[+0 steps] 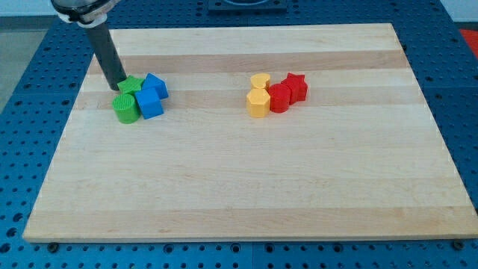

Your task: Slide the green star and blue triangle towards the right

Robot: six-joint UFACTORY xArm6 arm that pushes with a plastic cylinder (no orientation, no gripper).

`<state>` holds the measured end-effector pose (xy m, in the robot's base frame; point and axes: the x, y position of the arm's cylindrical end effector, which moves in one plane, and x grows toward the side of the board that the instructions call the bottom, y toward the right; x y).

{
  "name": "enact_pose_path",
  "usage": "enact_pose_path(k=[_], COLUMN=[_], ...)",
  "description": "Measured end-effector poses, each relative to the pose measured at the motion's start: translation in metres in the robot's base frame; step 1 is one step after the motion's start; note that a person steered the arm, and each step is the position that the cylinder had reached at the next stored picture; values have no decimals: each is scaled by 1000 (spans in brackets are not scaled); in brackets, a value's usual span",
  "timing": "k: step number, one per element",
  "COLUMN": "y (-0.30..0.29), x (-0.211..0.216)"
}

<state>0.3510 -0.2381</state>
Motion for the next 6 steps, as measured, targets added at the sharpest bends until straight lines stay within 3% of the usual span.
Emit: enact_pose_path(k=[2,6], y=[-11,80], x=[34,6])
